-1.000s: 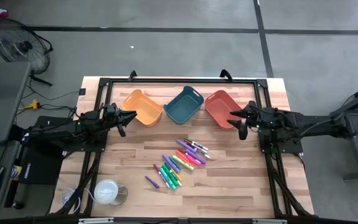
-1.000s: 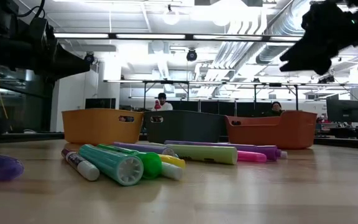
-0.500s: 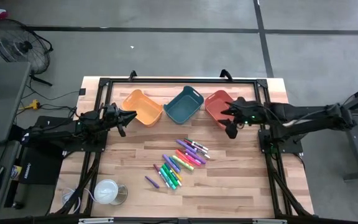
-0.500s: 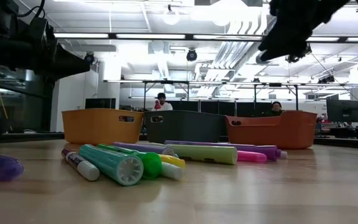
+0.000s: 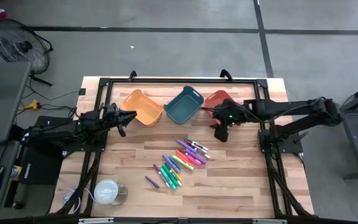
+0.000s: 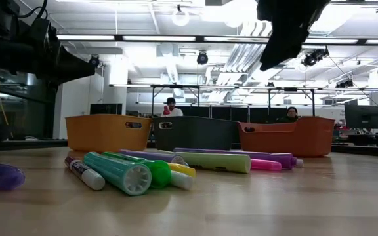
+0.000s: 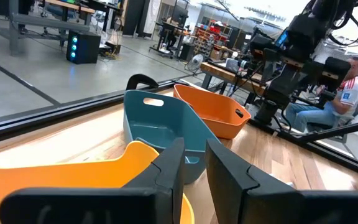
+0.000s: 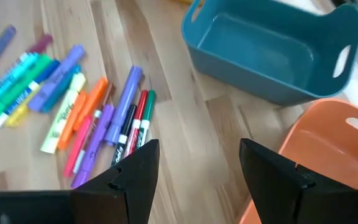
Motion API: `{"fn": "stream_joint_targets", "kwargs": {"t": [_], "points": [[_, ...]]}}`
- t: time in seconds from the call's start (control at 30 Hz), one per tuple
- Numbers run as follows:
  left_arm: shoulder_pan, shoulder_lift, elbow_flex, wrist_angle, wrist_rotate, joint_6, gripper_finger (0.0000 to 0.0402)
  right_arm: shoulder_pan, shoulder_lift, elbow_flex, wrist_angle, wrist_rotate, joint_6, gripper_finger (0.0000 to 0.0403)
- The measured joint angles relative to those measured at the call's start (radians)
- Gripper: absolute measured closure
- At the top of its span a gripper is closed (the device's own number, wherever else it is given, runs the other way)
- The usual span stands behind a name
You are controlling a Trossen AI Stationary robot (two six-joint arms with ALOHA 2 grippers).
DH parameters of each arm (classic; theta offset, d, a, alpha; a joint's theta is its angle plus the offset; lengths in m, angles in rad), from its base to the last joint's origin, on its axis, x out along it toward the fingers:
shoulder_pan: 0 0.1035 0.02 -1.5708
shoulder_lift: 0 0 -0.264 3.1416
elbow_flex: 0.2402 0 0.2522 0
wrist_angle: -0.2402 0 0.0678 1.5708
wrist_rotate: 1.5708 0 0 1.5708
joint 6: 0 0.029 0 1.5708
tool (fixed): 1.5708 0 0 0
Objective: Pick & Place Markers
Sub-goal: Put the green marker pen into the orange bin
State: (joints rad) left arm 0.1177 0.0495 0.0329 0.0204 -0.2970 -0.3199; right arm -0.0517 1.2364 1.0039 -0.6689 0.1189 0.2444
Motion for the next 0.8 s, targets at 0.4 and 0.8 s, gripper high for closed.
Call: {"fn": "stream_joint_targets", "kwargs": {"t": [0.4, 0.8], "points": [[0.0, 0.0, 0.0, 0.0, 0.0, 0.0, 0.034, 0.008, 0.223, 0.092, -0.086, -0.023, 0.023, 0.0192], [0.0, 0.0, 0.0, 0.0, 0.0, 0.0, 0.034, 0.055, 0.434, 0.097, -0.085, -0.047, 0.166, 0.0192]]}}
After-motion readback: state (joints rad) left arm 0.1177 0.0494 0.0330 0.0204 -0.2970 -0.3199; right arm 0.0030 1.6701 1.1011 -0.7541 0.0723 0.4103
